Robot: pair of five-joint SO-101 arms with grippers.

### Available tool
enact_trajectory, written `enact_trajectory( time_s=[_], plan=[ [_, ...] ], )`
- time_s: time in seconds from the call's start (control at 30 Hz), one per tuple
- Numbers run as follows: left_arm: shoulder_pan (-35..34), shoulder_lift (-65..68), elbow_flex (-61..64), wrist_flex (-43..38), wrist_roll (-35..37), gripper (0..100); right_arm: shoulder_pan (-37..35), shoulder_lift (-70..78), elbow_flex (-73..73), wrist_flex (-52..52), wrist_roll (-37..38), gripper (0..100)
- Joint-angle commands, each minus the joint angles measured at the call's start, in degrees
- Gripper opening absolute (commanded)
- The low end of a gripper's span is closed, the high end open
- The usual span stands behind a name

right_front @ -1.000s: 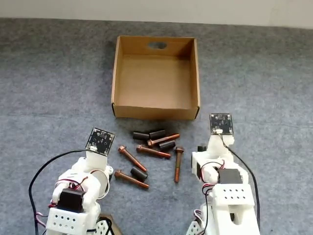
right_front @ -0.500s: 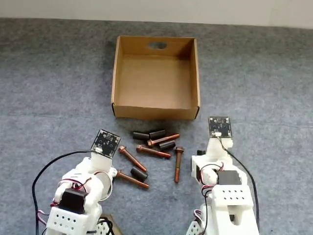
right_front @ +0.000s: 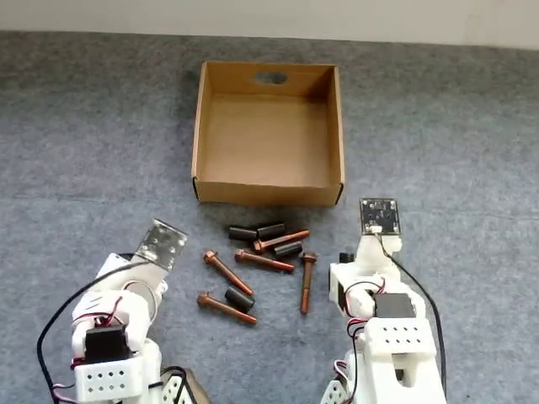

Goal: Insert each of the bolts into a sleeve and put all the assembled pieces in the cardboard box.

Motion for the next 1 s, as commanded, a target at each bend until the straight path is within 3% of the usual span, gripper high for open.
enact_trajectory(
  time_s=[0.0, 0.1, 0.23, 0.33, 0.47, 0.63, 0.77, 0.97],
  plan=[
    [-0.92, -0.48, -4.18, -1.67, 2.90, 1, 0.57, -0.75, -0.22, -1.10, -0.18, 0.5],
    [-0.75, -0.48, -11.56, -1.41, 7.74, 1, 0.57, -0.75, -0.13, -1.10, -0.18, 0.5],
    [-0.48, -0.48, -21.14, 4.22, 8.18, 1, 0.57, -0.66, -0.13, -1.10, -0.18, 0.5],
    [-0.48, -0.48, -25.19, 6.77, 8.18, 8, 0.57, -0.66, -0.13, -1.10, -0.18, 0.5],
    [-0.48, -0.48, -24.57, 8.35, 8.44, 19, 0.57, -0.75, -0.13, -1.10, -0.18, 0.5],
    [-0.75, 0.22, -22.37, 8.70, 10.73, 17, 0.57, -0.66, -0.13, -1.10, -0.18, 0.5],
    [-0.48, 10.42, -24.84, 8.62, 13.45, 17, 0.57, -0.66, -0.13, -1.10, -0.18, 0.5],
    [0.75, 39.96, -32.57, 6.51, 13.01, 17, 0.57, -0.57, -0.13, -1.10, -0.18, 0.5]
  ],
)
